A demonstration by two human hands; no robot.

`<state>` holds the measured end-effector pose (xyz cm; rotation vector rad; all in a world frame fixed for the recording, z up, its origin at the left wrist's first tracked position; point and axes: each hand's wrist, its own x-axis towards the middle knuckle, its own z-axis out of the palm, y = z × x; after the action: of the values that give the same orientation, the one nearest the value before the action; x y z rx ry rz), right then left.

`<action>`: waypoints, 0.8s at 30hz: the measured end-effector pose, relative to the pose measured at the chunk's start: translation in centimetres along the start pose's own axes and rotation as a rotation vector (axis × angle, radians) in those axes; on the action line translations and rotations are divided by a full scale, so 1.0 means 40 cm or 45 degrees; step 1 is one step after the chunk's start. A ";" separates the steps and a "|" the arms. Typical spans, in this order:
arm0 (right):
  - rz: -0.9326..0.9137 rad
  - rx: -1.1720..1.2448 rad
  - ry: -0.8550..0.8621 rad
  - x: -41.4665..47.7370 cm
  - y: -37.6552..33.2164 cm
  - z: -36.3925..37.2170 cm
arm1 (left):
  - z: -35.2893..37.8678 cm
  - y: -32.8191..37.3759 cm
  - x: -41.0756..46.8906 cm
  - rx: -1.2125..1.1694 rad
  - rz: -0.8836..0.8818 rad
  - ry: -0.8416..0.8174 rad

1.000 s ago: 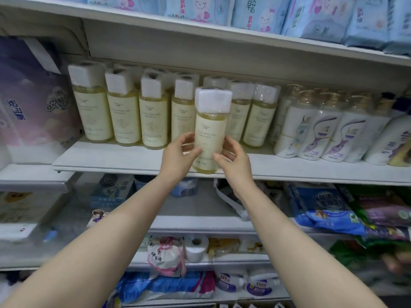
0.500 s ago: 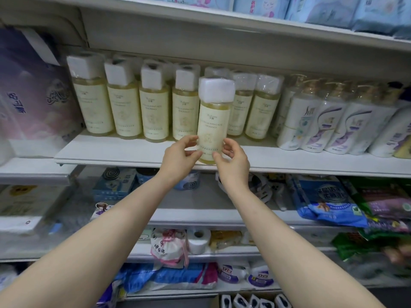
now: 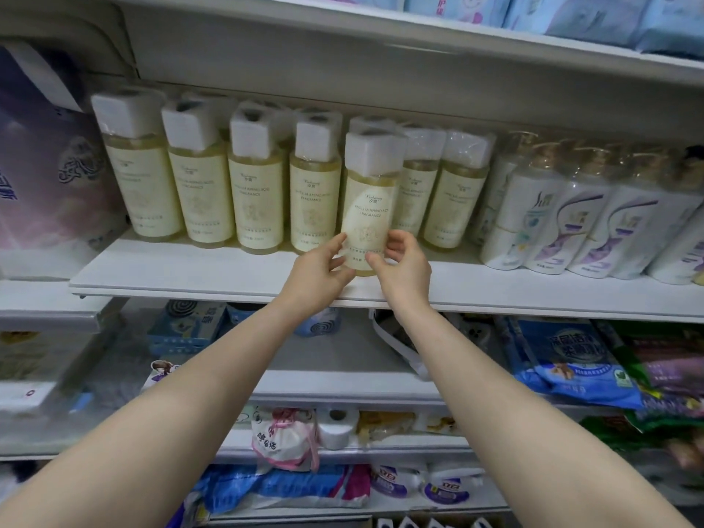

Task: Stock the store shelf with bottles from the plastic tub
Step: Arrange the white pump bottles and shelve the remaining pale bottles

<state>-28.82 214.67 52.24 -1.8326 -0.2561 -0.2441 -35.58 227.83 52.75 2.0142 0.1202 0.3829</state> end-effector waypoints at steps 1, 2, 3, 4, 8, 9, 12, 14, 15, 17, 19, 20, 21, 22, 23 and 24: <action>0.001 0.011 -0.006 0.007 0.001 0.001 | 0.001 0.000 0.006 0.004 -0.005 -0.007; 0.002 0.015 -0.013 0.017 0.003 0.005 | 0.002 -0.001 0.014 0.008 -0.009 -0.012; 0.001 0.011 -0.021 0.026 0.006 0.007 | 0.003 -0.002 0.020 0.014 -0.013 -0.018; 0.001 0.001 -0.030 0.032 0.006 0.008 | 0.003 -0.003 0.025 0.023 -0.012 -0.024; 0.015 -0.014 -0.057 0.061 0.013 0.016 | 0.009 -0.010 0.053 0.063 -0.012 -0.030; 0.017 -0.016 -0.061 0.065 0.015 0.017 | 0.010 -0.012 0.059 0.064 -0.014 -0.027; 0.004 -0.004 -0.066 0.077 0.019 0.018 | 0.017 -0.017 0.074 0.063 -0.023 -0.016; -0.006 0.002 -0.068 0.083 0.020 0.018 | 0.020 -0.021 0.081 0.071 -0.028 -0.015; -0.004 0.002 -0.070 0.085 0.021 0.019 | 0.022 -0.022 0.083 0.075 -0.033 -0.015; 0.000 0.000 -0.070 0.089 0.023 0.021 | 0.022 -0.024 0.085 0.071 -0.040 -0.011; -0.003 0.000 -0.070 0.091 0.026 0.022 | 0.021 -0.025 0.086 0.066 -0.043 -0.007; 0.000 0.005 -0.075 0.091 0.025 0.021 | 0.021 -0.025 0.086 0.065 -0.044 -0.009; 0.008 0.011 -0.081 0.091 0.025 0.020 | 0.020 -0.024 0.087 0.065 -0.047 -0.012; 0.018 0.018 -0.088 0.090 0.023 0.018 | 0.021 -0.022 0.087 0.069 -0.047 -0.015; 0.028 0.020 -0.097 0.088 0.022 0.015 | 0.021 -0.021 0.087 0.077 -0.049 -0.014; 0.037 0.021 -0.108 0.084 0.020 0.012 | 0.022 -0.019 0.084 0.083 -0.050 -0.011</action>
<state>-25.37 215.07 52.37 -1.8315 -0.2894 -0.1443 -32.08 228.24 52.44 2.0744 0.1683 0.3497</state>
